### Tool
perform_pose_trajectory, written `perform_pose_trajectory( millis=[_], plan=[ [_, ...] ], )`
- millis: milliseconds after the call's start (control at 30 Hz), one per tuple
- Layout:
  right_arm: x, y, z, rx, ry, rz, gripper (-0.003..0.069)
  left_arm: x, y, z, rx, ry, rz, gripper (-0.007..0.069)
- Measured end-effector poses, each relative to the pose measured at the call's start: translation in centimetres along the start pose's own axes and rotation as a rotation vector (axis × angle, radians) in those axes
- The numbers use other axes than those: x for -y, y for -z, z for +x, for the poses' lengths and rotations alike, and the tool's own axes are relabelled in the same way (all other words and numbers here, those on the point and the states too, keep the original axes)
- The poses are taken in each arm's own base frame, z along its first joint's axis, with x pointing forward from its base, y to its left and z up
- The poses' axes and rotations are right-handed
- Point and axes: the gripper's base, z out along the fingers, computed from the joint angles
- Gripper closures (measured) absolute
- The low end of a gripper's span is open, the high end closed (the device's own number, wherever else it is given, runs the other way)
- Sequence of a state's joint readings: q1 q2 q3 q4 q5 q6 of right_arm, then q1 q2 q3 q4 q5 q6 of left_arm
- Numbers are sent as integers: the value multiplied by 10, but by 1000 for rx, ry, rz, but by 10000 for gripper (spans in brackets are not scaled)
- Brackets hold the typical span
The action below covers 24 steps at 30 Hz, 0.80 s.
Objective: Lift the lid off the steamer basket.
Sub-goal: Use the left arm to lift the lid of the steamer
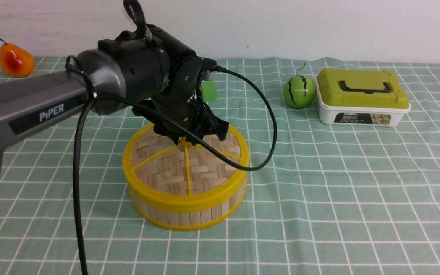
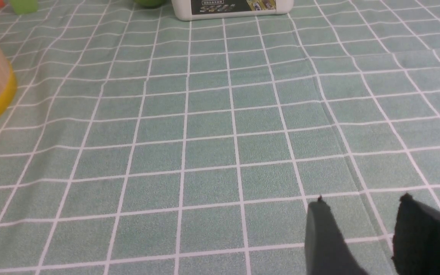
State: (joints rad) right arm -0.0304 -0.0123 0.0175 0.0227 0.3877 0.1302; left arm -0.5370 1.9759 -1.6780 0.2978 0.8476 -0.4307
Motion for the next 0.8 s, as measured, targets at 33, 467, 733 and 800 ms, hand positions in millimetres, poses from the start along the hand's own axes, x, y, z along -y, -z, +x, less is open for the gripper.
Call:
perform_pose_trajectory(
  millis=[33, 467, 733, 800],
  plan=[
    [0, 0, 0, 0, 0, 0, 418, 0, -1, 0, -1, -1, -1, 360],
    [0, 0, 0, 0, 0, 0, 418, -1, -1, 1, -14, -5, -11, 386],
    [0, 0, 0, 0, 0, 0, 418, -1, -1, 1, -15, -5, -12, 386],
    [0, 0, 0, 0, 0, 0, 418, -1, -2, 2, -17, -5, -12, 386]
  ],
)
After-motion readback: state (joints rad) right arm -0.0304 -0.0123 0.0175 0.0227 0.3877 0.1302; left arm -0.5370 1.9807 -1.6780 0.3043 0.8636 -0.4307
